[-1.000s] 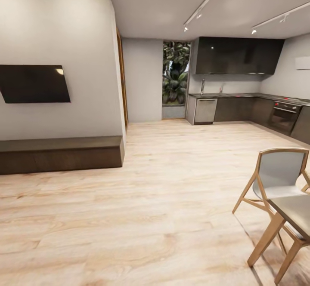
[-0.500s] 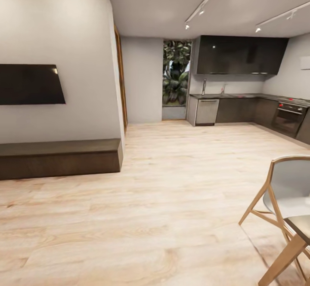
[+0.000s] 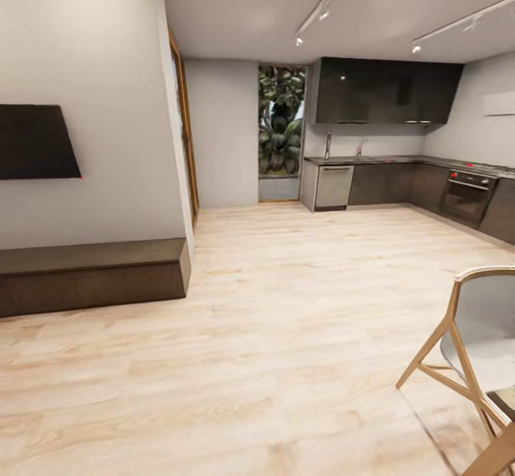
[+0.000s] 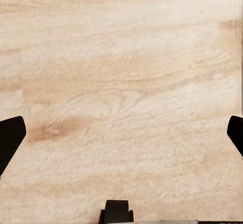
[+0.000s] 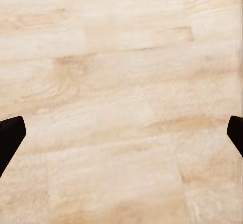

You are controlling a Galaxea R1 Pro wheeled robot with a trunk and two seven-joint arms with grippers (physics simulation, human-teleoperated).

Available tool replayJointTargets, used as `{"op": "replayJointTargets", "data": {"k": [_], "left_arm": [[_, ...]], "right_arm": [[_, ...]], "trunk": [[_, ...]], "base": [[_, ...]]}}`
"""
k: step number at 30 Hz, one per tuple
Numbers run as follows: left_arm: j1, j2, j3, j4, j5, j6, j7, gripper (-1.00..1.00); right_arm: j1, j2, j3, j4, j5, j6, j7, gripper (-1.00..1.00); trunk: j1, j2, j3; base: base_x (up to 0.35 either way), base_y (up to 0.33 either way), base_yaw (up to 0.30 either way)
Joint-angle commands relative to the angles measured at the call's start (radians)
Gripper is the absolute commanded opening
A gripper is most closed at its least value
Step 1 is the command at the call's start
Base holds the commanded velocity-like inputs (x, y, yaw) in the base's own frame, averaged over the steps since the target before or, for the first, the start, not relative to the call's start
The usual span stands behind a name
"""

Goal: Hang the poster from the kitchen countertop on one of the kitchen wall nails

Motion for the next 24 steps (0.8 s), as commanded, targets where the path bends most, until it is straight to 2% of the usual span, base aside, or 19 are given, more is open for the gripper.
{"op": "replayJointTargets", "data": {"k": [1,24], "left_arm": [[0.000,0.000,0.001,-0.001,0.000,-0.002,0.000,1.00],[0.000,0.003,0.001,-0.001,0.000,-0.002,0.000,1.00]], "right_arm": [[-0.001,0.000,0.000,0.001,0.001,-0.003,0.000,1.00],[-0.001,0.000,0.000,0.001,0.004,-0.003,0.000,1.00]], "trunk": [[0.001,0.000,-0.001],[0.001,0.000,-0.001]], "base": [[0.335,0.000,-0.131],[0.335,0.000,-0.013]]}}
